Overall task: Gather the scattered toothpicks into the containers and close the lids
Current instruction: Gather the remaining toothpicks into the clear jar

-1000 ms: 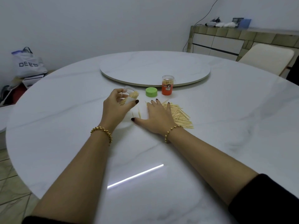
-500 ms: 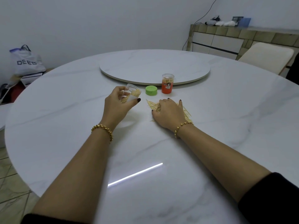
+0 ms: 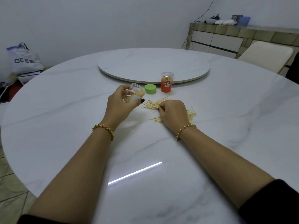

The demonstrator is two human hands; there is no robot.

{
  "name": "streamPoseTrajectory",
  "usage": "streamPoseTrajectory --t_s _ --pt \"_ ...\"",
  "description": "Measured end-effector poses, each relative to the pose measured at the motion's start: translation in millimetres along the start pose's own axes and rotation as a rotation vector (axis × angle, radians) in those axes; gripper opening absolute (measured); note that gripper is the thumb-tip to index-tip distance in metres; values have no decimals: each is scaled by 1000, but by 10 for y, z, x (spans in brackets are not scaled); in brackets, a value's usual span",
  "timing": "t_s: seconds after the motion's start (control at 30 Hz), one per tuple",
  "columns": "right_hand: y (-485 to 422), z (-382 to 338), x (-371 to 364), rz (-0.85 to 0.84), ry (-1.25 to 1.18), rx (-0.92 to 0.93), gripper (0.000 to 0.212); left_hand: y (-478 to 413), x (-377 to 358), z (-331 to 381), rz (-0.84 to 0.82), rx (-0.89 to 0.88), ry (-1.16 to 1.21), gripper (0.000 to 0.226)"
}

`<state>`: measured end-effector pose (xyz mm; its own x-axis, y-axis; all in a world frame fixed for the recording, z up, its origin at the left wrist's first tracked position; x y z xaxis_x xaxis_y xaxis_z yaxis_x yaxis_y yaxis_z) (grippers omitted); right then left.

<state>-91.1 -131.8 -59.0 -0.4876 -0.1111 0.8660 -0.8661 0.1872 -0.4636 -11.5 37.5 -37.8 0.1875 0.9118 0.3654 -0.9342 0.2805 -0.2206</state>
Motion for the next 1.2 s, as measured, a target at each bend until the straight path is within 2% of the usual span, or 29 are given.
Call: streamPoseTrajectory --t_s 0.27,0.43,0.57,1.03,1.13,1.2 --pt "-7 40 58 73 -137 -18 16 15 -76 -22 -50 -7 -15 51" --pt "-22 76 66 108 -139 -17 15 28 -105 -18 -58 -9 -31 49" --pt "-38 101 80 151 -238 -31 14 26 -109 -16 -57 -14 -37 49" --pt "-32 207 275 352 -1048 -290 13 68 -200 32 -91 -50 -36 47" --pt "-60 167 338 376 -1248 -326 6 101 -280 56 -125 -79 -51 48" --pt "-78 140 379 401 -1374 -344 13 115 -325 75 -146 -98 -67 51"
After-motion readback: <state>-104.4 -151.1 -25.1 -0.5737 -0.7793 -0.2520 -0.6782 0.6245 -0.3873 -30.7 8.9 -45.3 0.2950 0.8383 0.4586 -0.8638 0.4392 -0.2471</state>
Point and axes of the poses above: each hand's wrist, its own y-axis away from the middle knuckle, its own x-axis out of the back of the hand, z = x × y, the point moved 7 cm from there along -y, towards the middle knuckle, and after that the axes turned 10 degrees about x, right-handed, at the moved point
